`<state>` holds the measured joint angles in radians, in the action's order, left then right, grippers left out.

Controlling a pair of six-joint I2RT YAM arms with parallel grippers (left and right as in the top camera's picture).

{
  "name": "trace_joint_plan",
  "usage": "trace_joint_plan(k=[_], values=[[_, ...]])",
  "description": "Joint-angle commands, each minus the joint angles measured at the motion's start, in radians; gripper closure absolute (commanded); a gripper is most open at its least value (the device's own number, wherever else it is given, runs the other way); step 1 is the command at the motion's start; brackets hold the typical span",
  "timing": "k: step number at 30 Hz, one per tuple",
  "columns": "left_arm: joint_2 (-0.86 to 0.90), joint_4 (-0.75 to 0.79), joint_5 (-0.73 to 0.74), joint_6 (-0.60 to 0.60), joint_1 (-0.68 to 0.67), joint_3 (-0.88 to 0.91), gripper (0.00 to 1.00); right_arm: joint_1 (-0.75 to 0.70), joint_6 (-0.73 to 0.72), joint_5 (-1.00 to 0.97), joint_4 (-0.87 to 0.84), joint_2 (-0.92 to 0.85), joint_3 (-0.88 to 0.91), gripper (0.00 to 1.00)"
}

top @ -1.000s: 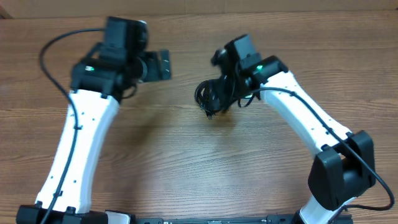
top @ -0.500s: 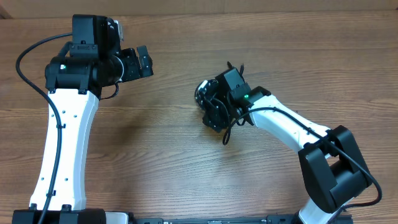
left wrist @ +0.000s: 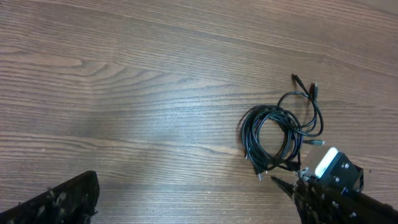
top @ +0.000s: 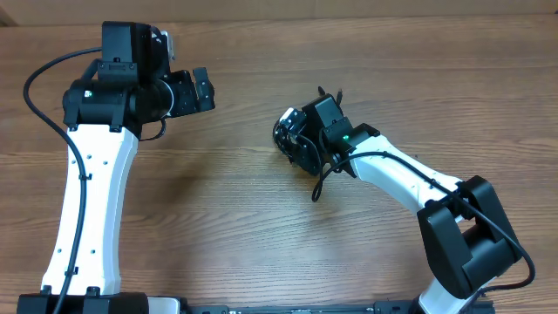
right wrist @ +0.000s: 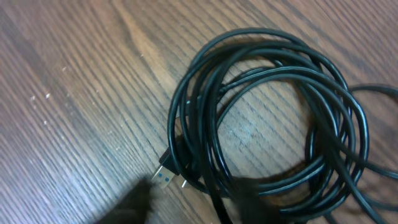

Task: Untangle cables

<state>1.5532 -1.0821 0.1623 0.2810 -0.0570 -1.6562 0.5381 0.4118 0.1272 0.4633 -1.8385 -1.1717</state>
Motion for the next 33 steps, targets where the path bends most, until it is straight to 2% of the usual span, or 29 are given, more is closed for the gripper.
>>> trace_joint_plan(k=[1,17,18,19,20,26,28,33], values=[[-0.02,-0.007,0.015,-0.032,0.004,-0.022,0.0,-0.003,-0.023,0.008,-0.003,-0.017,0.0,0.44],[-0.02,-0.027,0.015,-0.042,0.004,-0.022,0.0,-0.005,-0.023,0.008,-0.078,-0.027,0.05,0.48],[-0.02,-0.027,0.015,-0.042,0.004,-0.022,0.0,-0.005,-0.023,0.008,-0.09,-0.027,0.061,0.6],[-0.02,-0.027,0.015,-0.042,0.004,-0.022,0.0,-0.005,-0.023,0.008,-0.097,-0.027,0.069,0.84],[-0.02,-0.027,0.015,-0.042,0.004,-0.022,0.0,-0.005,-0.023,0.008,-0.099,-0.027,0.072,0.96],[-0.02,-0.03,0.015,-0.042,0.004,-0.022,0.0,-0.003,-0.075,0.057,-0.035,-0.014,0.044,0.96],[-0.02,-0.033,0.015,-0.042,0.004,-0.022,0.0,-0.002,-0.076,0.098,0.011,0.01,0.005,0.96],[-0.02,-0.031,0.015,-0.042,0.004,-0.022,0.0,-0.003,-0.201,0.114,0.147,0.123,-0.166,0.96]])
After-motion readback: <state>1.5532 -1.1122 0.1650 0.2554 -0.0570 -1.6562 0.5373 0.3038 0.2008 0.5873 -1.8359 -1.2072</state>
